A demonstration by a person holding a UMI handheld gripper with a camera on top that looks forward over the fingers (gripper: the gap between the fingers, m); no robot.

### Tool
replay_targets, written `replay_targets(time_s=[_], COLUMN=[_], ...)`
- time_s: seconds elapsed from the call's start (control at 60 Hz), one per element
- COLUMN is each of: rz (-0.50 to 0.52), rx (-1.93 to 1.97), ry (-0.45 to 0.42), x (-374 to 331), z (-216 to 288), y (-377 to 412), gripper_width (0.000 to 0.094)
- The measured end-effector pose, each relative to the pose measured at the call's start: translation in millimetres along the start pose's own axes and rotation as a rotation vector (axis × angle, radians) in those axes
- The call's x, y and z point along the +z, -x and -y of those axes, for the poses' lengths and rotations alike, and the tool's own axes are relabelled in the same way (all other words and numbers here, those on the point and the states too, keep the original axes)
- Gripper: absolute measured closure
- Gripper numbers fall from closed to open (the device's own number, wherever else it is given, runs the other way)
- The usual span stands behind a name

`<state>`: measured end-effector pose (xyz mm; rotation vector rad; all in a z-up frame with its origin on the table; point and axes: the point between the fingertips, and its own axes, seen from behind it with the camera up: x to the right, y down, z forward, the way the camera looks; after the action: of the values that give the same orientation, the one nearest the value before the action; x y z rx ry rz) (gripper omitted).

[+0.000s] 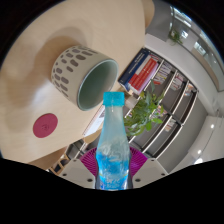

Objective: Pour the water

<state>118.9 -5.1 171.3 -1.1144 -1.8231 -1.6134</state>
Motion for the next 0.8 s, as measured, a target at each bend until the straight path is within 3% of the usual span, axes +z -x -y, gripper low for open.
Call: replay_targets(time_s=[0.117, 0.333, 0.55, 0.717, 0.8], rz=[-0.043, -0.001, -0.008, -0.058, -0.029], rx=[-0.112, 0.014, 0.630, 1.180, 1.438], ry=[0.008, 0.024, -0.052, -0.142, -0.211], x=[1, -2, -24, -46, -48], z=[10, 9, 9, -20, -35], y=[-8, -2, -29, -69, -67], gripper_width=[0.0569, 0.0569, 0.0568, 0.0537, 0.0537])
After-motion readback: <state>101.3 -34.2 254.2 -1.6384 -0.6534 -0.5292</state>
